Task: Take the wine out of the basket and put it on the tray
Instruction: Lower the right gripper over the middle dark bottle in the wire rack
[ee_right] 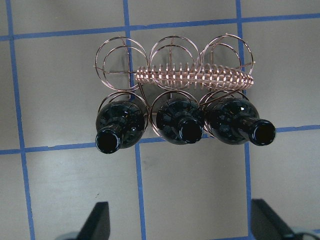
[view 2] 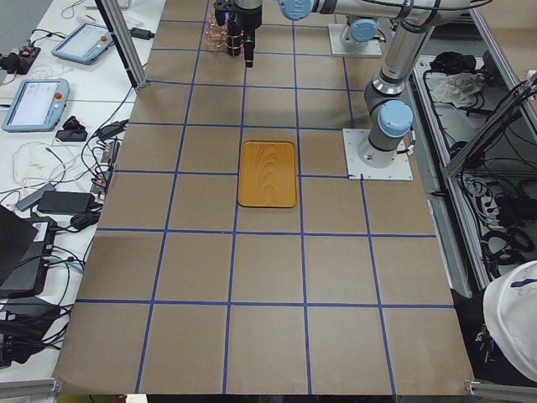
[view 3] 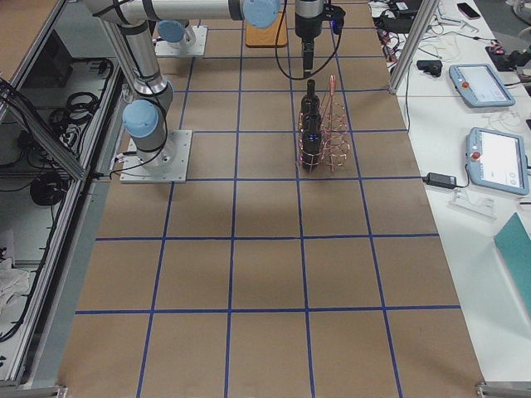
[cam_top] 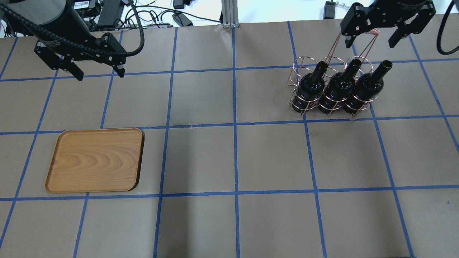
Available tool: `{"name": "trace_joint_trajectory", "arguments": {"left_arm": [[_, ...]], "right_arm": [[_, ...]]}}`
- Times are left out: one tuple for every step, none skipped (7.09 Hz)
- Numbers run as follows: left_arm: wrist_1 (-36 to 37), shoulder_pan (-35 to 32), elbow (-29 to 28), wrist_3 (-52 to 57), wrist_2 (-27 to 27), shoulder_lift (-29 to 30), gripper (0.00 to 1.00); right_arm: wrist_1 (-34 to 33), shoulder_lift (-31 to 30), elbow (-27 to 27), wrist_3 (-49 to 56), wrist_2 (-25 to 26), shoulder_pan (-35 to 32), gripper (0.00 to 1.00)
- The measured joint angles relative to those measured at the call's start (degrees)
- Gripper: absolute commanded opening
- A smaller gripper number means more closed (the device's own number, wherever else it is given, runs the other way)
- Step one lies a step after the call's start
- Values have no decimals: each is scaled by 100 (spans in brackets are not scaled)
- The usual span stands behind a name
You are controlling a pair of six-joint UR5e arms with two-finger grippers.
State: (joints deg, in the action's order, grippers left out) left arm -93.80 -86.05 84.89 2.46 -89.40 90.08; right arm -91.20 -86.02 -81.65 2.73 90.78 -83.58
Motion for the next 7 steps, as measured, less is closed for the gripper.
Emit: {"name": "trace_joint_trajectory", "arguments": {"left_arm": [[-10,-1,1,0,1,-1,100],[-17,-3,14,2,1,-8,100],[-7,-2,33,4,1,-16,100],[-1,-1,46,2,1,-21,100],[1,0,50,1,0,-24,100],[2,3,52,2,-4,-25,100],[2,6,53,6,-6,-25,100]], "right_arm": [[-5,6,0,-1,3,0,100],[-3,9,-3,-3,5,0,100],[5,15,-6,-5,3,0,100],[11,37,-21,18,4,0,100],[-2,67,-108,61,7,1,100],[-43,103,-284,124,24,14,100],[-157,218,-423,236,73,33,100]]}}
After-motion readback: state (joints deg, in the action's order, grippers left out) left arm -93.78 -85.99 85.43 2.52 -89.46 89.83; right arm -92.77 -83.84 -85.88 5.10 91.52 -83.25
